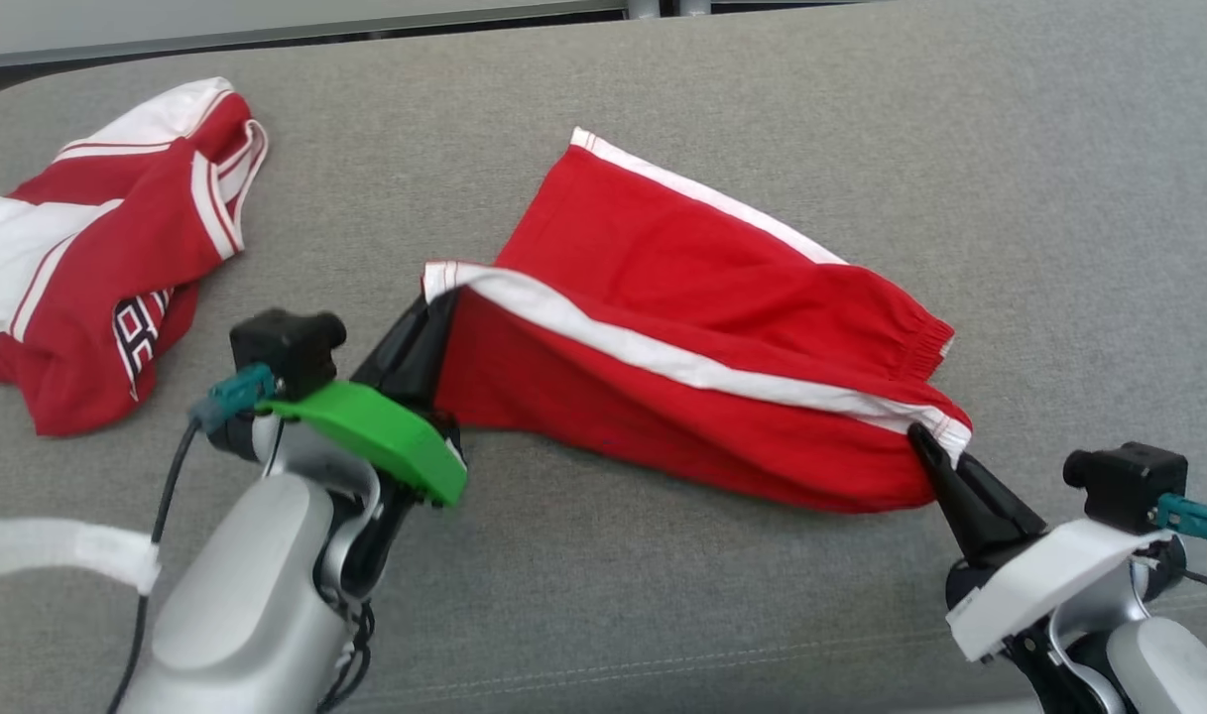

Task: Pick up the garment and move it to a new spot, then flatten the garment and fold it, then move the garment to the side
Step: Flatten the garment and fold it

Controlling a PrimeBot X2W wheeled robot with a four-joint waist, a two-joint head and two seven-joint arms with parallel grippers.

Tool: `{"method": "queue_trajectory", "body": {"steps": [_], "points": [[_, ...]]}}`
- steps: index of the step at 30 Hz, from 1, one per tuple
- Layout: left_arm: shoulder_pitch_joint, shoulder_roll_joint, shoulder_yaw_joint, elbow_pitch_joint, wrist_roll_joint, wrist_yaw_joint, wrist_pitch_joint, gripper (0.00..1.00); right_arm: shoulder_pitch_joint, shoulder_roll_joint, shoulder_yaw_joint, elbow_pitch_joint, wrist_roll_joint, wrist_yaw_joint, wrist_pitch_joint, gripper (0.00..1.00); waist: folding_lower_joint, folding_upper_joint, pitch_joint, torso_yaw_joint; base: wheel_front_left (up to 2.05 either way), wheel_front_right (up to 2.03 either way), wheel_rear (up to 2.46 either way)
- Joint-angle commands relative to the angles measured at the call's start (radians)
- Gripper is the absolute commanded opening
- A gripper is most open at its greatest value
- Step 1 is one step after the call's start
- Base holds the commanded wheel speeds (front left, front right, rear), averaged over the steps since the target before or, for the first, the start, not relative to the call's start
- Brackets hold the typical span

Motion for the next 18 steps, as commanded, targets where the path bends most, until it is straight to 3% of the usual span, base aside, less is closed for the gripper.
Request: {"method": "queue_trajectory", "body": {"steps": [1,18], "points": [[-0.062,-0.004,-0.003,0.048,0.002,-0.009,0.006,0.00,-0.035,0.013,0.004,0.012,0.012,0.000,-0.009,0.00,0.0001,0.0000,0.040,-0.048,0.00,0.00,0.00],[-0.615,-0.025,-0.104,0.583,0.032,-0.033,0.106,0.00,-0.356,0.141,0.069,0.219,0.066,0.000,-0.078,0.00,0.0001,0.0000,0.240,-0.237,0.00,0.00,0.00]]}}
